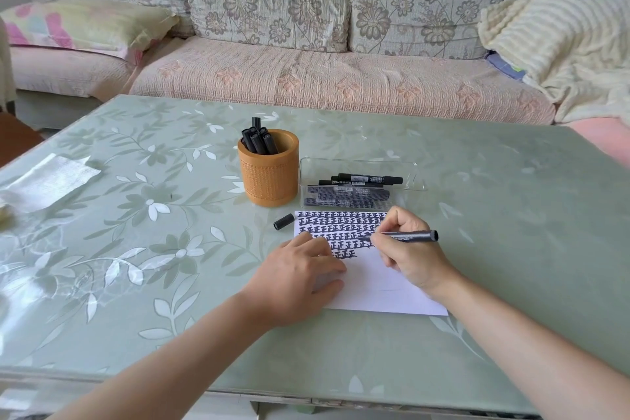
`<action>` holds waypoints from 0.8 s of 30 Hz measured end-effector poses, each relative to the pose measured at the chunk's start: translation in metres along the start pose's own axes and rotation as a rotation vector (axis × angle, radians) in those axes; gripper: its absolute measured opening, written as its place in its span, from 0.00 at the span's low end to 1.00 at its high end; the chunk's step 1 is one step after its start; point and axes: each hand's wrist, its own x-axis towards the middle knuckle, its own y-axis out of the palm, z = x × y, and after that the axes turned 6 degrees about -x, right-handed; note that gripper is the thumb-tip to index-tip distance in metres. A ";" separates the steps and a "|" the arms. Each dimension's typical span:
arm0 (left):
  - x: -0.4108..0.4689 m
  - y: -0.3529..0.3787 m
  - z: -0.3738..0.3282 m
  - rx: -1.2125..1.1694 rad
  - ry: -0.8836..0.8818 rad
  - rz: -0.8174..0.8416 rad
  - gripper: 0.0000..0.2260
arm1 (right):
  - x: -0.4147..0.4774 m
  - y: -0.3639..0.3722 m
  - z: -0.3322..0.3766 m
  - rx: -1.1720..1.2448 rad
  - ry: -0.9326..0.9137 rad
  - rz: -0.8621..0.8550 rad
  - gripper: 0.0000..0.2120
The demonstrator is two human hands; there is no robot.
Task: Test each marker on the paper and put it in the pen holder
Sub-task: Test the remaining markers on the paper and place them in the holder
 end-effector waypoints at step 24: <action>0.014 -0.037 0.055 0.092 -0.463 -0.206 0.07 | 0.017 0.015 0.029 -0.407 -0.044 0.225 0.16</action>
